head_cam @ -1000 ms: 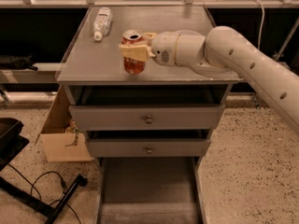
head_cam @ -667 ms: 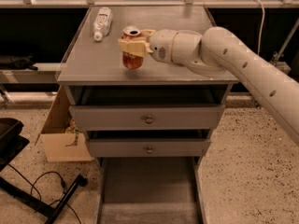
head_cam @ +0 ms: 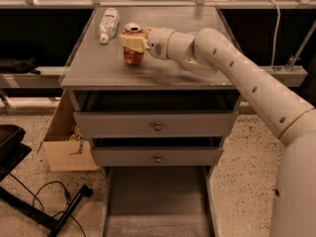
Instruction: Pick coke can from bottom drawer and place on counter
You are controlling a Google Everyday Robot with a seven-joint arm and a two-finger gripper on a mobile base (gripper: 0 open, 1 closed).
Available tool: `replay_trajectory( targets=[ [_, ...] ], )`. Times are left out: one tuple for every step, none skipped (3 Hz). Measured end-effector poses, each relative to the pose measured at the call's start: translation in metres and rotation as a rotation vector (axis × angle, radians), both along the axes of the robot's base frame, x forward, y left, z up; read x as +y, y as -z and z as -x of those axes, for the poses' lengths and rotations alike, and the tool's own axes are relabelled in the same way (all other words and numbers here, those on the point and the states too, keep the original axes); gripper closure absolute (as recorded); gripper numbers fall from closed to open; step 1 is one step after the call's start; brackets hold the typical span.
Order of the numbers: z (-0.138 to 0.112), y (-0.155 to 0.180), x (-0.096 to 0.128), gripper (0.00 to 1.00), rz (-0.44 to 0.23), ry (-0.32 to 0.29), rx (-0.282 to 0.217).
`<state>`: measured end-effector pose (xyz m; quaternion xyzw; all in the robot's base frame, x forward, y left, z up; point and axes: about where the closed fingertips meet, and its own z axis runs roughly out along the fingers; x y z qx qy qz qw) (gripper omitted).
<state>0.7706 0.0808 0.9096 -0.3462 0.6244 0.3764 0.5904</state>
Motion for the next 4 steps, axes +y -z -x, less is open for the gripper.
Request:
replay_trajectory(
  targets=[
    [-0.0223, 0.0143, 0.0038, 1.00, -0.016, 0.021, 0.020],
    [-0.0229, 0.0145, 0.0041, 0.81, -0.017, 0.021, 0.020],
    [-0.0229, 0.0145, 0.0042, 0.58, -0.017, 0.021, 0.020],
    [-0.0229, 0.0145, 0.0042, 0.35, -0.017, 0.021, 0.020]
  ],
)
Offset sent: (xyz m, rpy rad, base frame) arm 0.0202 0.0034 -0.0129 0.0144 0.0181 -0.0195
